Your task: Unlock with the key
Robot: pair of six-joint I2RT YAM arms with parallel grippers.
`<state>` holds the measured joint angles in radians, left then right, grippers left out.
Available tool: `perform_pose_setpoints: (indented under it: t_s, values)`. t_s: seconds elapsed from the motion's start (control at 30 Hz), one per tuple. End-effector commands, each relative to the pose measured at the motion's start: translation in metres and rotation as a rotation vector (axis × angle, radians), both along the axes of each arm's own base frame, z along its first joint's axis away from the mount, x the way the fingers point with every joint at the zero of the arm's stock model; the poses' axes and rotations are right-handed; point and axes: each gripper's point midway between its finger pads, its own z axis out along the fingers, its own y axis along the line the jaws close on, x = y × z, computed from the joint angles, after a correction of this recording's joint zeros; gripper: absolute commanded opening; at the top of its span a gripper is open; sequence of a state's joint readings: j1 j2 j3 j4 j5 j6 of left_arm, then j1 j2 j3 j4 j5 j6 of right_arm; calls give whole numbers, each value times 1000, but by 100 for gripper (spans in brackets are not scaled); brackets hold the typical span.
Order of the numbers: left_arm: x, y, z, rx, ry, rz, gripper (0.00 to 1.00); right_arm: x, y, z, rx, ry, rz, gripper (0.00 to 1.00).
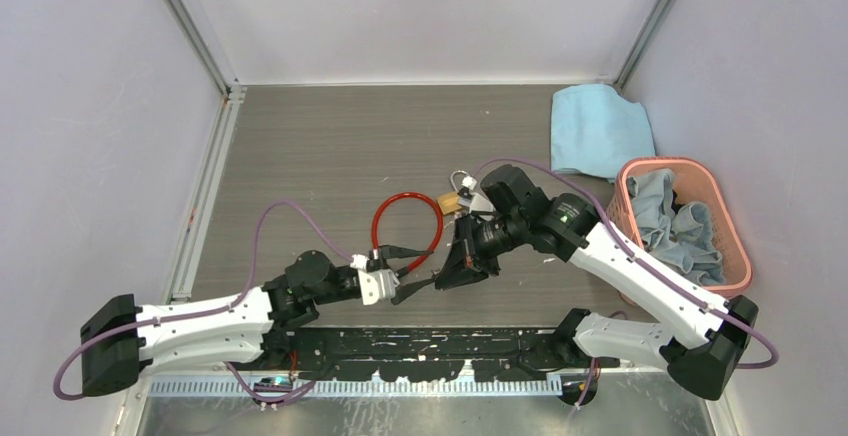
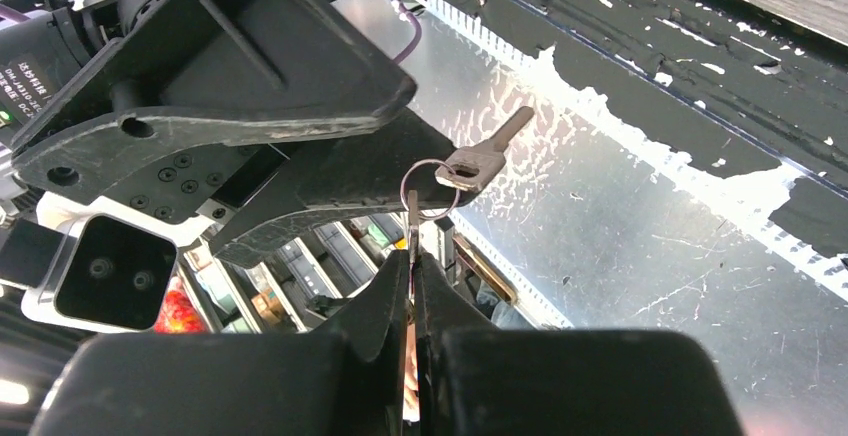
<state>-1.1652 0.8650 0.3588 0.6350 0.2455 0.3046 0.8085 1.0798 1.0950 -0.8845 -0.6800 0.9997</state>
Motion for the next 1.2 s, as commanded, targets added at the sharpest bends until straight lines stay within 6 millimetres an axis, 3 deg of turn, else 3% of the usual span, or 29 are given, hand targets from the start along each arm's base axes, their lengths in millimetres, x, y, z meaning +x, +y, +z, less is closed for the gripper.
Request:
perform_pose_setpoints:
  t_s: [0.0,0.27,0.7,0.87,0.97,1.03,1.13,1.17]
  values:
    - [-3,4,29,-97,-77,0,47,-1,6,8,51,15,13,1]
    - [-9,-2,27,-81,-108,-18,30,3,13,7,64,41,-3,1]
    - [-18,-6,27,-76,-136,-19,25,12,22,12,105,60,-54,1]
    - [-17,-5,27,-77,-144,2,2,15,25,12,117,68,-71,1]
    - [-16,-2,25,-77,-144,18,0,17,26,17,134,59,-77,1]
    - [-14,1,25,-81,-141,29,0,19,26,20,144,52,-74,14]
    - [-14,5,24,-81,-117,39,0,24,22,23,150,24,-67,55]
    - [-14,6,23,-71,-106,41,0,25,21,24,150,7,-62,63]
